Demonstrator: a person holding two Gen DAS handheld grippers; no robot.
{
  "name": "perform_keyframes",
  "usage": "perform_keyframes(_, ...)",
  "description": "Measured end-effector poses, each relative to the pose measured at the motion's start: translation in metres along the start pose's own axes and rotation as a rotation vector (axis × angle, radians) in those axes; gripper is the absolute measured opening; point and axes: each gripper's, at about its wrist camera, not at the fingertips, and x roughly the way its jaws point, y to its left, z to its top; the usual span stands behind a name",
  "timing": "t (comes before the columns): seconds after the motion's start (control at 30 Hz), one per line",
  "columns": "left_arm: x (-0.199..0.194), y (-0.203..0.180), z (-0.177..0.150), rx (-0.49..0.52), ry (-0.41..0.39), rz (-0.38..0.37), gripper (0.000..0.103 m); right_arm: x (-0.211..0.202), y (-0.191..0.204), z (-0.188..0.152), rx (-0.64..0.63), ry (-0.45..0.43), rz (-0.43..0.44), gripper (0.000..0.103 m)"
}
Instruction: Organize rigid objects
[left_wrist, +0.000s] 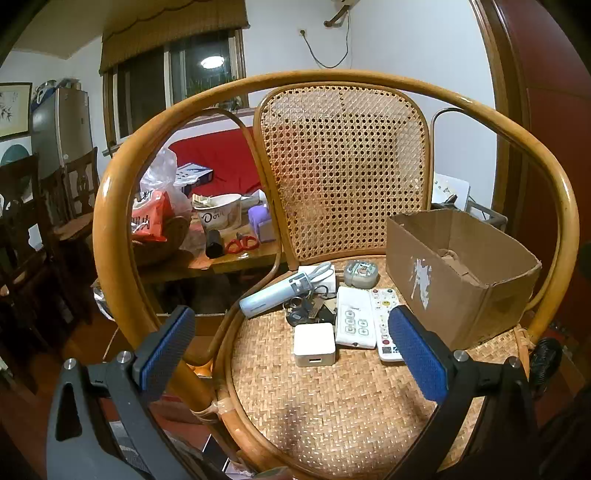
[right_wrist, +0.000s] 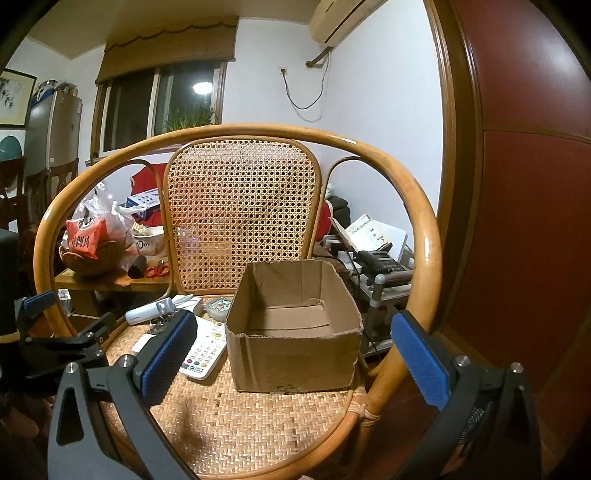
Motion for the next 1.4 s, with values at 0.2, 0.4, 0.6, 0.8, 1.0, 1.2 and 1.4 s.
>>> perform_keyframes(0.2,0.0007,0.0006,-0.0005,-0.003,0.004,-0.001,0.103,0.0006,0.0008,-0.0008,-0.004,0.005,-0.006,0.103)
perform_keyframes(0.4,0.0004,0.0002,-0.0003,-0.004,0.005,-0.001,0.103,0.0007,0.0011,-0.0006,-0.004,0.007,-0.006,0.103)
perform_keyframes(0.6,-0.0003,-0.0006,-0.0007,-0.003,0.006,0.0,0.103,0.0018,0.0005,-0.001,-0.005,0.012,-0.004,0.103)
perform_keyframes(0.8,-0.0006,-0.0008,-0.0007,-0.002,0.007,0.0,0.103,0.0021,0.0003,-0.0014,-0.001,0.013,-0.004,0.103)
perform_keyframes(1.0,-0.0012,-0.0018,-0.0009,0.0,0.008,0.002,0.103,0.002,0.0001,-0.0014,-0.003,0.014,-0.001,0.103)
perform_keyframes(1.2,-0.0003,-0.0025,-0.0003,-0.001,0.01,-0.001,0.103,0.0027,-0.0019,-0.0004,0.011,0.021,0.005,0.103)
perform_keyframes(1.4,0.0001,-0.0029,-0.0002,0.0,0.012,-0.001,0.103,0.0035,-0.0018,-0.0008,0.01,0.022,0.005,0.103)
